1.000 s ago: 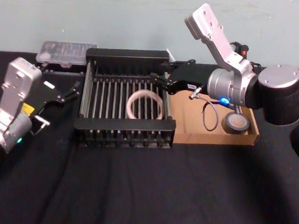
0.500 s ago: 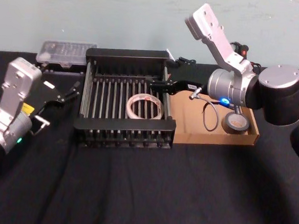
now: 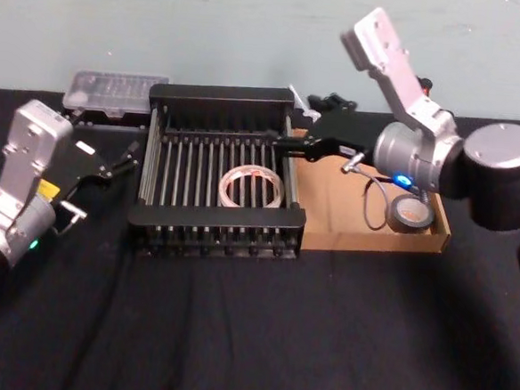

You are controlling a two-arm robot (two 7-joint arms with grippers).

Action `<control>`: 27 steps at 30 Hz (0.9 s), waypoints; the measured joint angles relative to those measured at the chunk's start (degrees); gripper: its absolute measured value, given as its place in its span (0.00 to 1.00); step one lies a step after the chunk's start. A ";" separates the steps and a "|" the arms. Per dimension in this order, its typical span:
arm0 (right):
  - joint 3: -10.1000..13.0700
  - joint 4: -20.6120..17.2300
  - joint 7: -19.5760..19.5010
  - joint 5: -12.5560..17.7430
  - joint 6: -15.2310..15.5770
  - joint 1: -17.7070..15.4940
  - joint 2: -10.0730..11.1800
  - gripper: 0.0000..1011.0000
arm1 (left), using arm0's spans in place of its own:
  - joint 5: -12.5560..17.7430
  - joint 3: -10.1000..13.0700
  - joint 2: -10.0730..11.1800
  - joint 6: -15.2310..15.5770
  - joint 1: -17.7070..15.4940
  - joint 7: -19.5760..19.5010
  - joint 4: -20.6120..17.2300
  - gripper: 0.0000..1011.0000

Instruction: Pick up the white tape and place it into the black box , Pick up the silver tape and place it into the brown box.

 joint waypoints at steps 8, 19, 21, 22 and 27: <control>5.02 -6.71 -9.36 -2.84 -4.56 -7.70 1.29 0.99 | 0.00 0.00 0.00 0.00 0.00 0.00 0.00 0.99; 10.86 -13.47 -16.10 -5.40 -10.00 -18.05 4.40 0.99 | 0.00 0.00 0.00 0.00 0.00 0.00 0.00 0.99; 12.19 -14.44 -17.07 -5.69 -10.96 -20.31 4.97 0.99 | 0.00 0.00 0.00 0.00 0.00 0.00 0.00 0.99; 12.57 -14.69 -17.39 -5.76 -11.24 -21.09 5.13 0.99 | 0.00 0.00 0.00 0.00 0.00 0.00 0.00 0.99; 14.82 -15.93 -18.47 -5.76 -12.24 -25.13 5.74 0.99 | 0.00 0.00 0.00 0.00 0.00 0.00 0.00 0.99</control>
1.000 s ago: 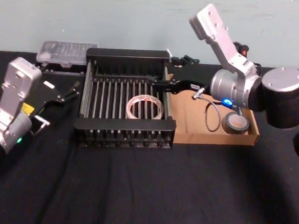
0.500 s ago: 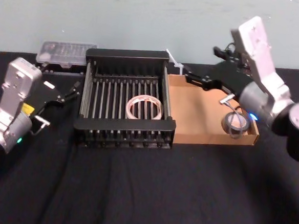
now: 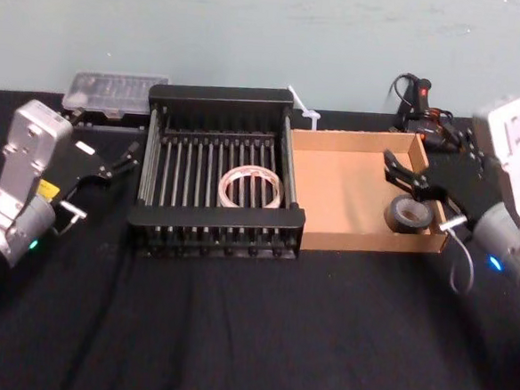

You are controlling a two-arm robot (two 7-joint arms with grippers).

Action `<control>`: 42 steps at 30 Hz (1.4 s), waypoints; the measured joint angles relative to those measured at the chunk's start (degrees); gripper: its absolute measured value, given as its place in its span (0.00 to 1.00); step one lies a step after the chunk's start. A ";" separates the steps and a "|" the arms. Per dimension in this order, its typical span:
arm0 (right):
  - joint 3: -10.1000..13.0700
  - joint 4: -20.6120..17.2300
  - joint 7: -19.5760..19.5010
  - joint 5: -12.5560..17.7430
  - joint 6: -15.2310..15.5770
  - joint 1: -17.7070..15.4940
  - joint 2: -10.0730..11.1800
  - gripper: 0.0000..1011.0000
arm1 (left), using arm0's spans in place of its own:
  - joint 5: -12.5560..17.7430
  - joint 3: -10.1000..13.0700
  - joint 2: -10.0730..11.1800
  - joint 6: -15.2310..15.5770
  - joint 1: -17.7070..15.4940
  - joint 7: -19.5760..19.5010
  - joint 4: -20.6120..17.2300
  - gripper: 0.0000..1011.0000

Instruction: Pick up the white tape and place it into the black box , Pick up the silver tape and place it into the brown box.

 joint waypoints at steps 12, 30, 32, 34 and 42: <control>3.74 -0.09 -1.82 0.05 0.48 -5.88 -1.12 0.99 | 0.00 0.00 0.00 0.00 0.00 0.00 0.00 0.99; 3.54 0.01 -1.76 0.04 0.58 -5.63 -1.11 0.99 | 0.00 0.00 0.00 0.00 0.00 0.00 0.00 0.99; 3.52 0.01 -1.75 0.04 0.59 -5.61 -1.11 0.99 | 0.00 0.00 0.00 0.00 0.00 0.00 0.00 0.99; 3.48 0.01 -1.73 0.05 0.59 -5.58 -1.10 0.99 | 0.00 0.00 0.00 0.00 0.00 0.00 0.00 0.99; 3.41 0.01 -1.68 0.05 0.58 -5.53 -1.06 0.99 | 0.00 0.00 0.00 0.00 0.00 0.00 0.00 0.99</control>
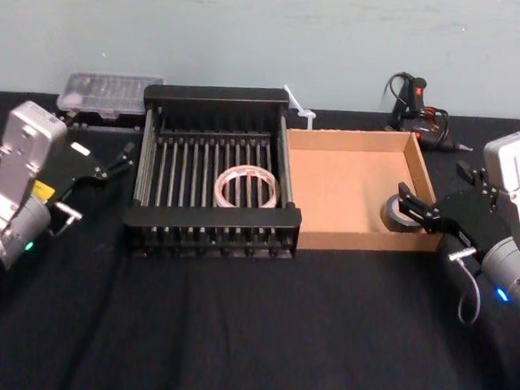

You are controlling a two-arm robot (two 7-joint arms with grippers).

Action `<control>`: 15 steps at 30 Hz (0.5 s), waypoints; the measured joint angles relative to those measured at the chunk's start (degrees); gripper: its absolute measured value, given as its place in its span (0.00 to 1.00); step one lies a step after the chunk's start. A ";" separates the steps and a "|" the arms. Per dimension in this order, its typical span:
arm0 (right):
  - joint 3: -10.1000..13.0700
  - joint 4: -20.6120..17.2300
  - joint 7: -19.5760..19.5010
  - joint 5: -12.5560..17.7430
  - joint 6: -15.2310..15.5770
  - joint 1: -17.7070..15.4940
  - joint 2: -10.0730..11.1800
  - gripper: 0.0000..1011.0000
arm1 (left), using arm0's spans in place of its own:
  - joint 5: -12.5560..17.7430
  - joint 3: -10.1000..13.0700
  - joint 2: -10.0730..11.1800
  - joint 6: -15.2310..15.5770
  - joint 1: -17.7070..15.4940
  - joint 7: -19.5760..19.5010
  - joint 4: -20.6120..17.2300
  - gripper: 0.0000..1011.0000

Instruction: Pick up the white tape and place it into the black box , Pick up the silver tape and place it into the brown box.

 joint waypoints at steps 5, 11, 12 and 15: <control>-0.03 0.00 0.02 0.00 0.00 0.02 0.02 0.99 | 0.00 0.00 0.00 0.00 0.00 0.00 0.00 0.99; -0.07 0.00 0.04 0.00 0.00 0.04 0.03 0.99 | 0.00 0.00 0.00 0.00 0.00 0.00 0.00 0.99; -0.07 0.00 0.04 0.00 0.00 0.05 0.03 0.99 | 0.00 0.00 0.00 0.00 0.00 0.00 0.00 0.99; -0.06 0.00 0.04 0.00 0.00 0.06 0.03 0.99 | 0.00 0.00 0.00 0.00 0.00 0.00 0.00 0.99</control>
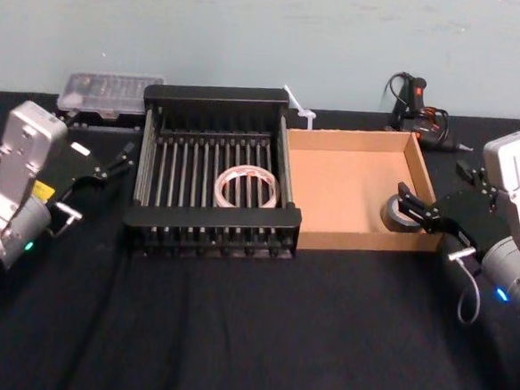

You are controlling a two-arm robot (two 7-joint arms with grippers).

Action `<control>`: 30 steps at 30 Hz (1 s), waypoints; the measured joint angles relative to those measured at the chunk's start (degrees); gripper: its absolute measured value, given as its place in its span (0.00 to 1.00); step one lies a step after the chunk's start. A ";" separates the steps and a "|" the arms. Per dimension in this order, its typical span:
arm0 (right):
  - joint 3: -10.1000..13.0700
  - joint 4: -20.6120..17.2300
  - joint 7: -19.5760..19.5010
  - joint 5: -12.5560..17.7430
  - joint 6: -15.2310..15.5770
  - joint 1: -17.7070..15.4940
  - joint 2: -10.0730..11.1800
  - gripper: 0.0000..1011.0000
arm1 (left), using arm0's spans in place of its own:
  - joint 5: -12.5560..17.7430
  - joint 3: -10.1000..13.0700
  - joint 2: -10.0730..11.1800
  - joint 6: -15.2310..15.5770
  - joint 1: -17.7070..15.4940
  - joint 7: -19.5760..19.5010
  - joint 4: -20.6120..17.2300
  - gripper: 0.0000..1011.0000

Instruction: Pick up the white tape and place it into the black box , Pick up the silver tape and place it into the brown box.

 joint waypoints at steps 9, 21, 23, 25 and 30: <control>0.00 0.00 0.00 0.00 0.00 0.00 0.00 0.99 | 0.00 0.00 0.00 0.00 0.00 0.00 0.00 0.99; 0.00 0.00 0.00 0.00 0.00 0.00 0.00 0.99 | 0.00 0.00 0.00 0.00 0.00 0.00 0.00 0.99; 0.00 0.00 0.00 0.00 0.00 0.00 0.00 0.99 | 0.00 0.00 0.00 0.00 0.00 0.00 0.00 0.99; 0.00 0.00 0.00 0.00 0.00 0.00 0.00 0.99 | 0.00 0.00 0.00 0.00 0.00 0.00 0.00 0.99; 0.00 0.00 0.00 0.00 0.00 0.00 0.00 0.99 | 0.00 0.00 0.00 0.00 0.00 0.00 0.00 0.99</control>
